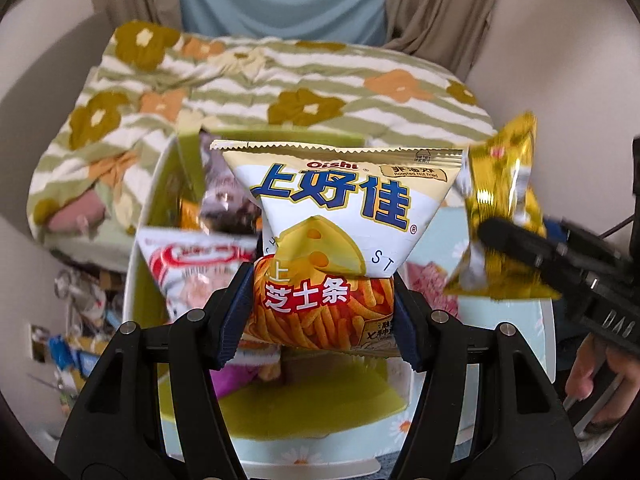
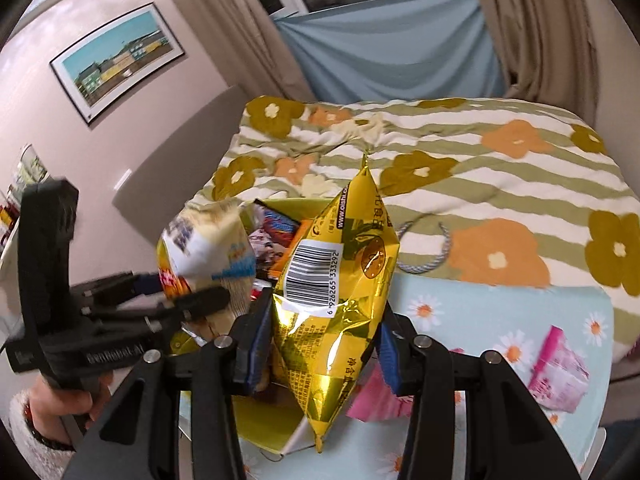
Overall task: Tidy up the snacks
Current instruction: 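Drop cheese stick bag into box with left tool while right tool drops gold bag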
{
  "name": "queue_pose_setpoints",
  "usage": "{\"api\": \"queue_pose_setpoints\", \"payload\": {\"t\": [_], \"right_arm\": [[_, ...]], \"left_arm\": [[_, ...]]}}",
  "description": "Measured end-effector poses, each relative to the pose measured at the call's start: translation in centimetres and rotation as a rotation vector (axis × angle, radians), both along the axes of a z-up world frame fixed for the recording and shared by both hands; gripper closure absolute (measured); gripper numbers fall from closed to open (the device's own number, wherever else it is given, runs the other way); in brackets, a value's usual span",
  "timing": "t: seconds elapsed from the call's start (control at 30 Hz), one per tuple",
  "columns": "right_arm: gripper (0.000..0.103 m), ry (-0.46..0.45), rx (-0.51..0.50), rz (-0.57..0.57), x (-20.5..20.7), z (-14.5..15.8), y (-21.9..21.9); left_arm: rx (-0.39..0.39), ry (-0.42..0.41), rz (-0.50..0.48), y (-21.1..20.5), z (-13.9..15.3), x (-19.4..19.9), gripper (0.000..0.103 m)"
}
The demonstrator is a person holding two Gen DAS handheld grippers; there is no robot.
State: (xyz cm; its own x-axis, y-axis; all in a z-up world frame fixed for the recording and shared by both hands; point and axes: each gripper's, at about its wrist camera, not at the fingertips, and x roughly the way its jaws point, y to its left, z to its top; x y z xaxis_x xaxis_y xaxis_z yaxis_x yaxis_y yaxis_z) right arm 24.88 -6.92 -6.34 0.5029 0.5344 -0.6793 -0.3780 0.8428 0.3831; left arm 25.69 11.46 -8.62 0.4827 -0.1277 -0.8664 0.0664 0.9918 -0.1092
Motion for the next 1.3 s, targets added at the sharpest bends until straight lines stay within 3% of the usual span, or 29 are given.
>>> {"api": "queue_pose_setpoints", "payload": {"t": [0.13, 0.23, 0.43, 0.8, 1.13, 1.2, 1.23, 1.27, 1.3], "right_arm": [[0.061, -0.001, -0.017, 0.006, 0.6, 0.0, 0.6], [0.061, 0.004, -0.026, -0.001, 1.1, -0.2, 0.5], [0.061, 0.015, -0.045, -0.003, 1.8, -0.4, 0.9], [0.061, 0.018, -0.052, 0.115, 2.9, 0.3, 6.6], [0.059, 0.146, 0.025, 0.13, 5.2, -2.2, 10.9], [0.055, 0.164, 0.052, 0.112, 5.4, -2.8, 11.4], [0.047, 0.175, 0.07, 0.101, 5.4, -3.1, 11.5], [0.023, 0.182, 0.082, 0.09, 5.4, -3.2, 11.5], [0.008, 0.184, 0.087, 0.075, 5.2, -3.4, 11.4]], "left_arm": [[-0.03, 0.049, 0.023, 0.2, -2.1, -0.6, 0.039], [-0.05, 0.056, 0.03, 0.0, -3.0, -1.3, 0.0], [-0.067, 0.035, 0.061, 1.4, -3.1, -2.3, 0.0], [0.036, 0.006, 0.123, 5.0, -2.2, -2.2, 0.0], [0.048, -0.005, 0.14, 8.7, -2.6, -2.3, 0.0], [0.042, -0.004, 0.144, 9.3, -2.8, -2.4, 0.0], [0.036, -0.004, 0.144, 9.6, -2.9, -2.5, 0.0], [0.033, -0.004, 0.142, 9.8, -3.1, -2.6, 0.0], [0.031, -0.003, 0.139, 10.0, -3.3, -2.8, 0.0]]}}
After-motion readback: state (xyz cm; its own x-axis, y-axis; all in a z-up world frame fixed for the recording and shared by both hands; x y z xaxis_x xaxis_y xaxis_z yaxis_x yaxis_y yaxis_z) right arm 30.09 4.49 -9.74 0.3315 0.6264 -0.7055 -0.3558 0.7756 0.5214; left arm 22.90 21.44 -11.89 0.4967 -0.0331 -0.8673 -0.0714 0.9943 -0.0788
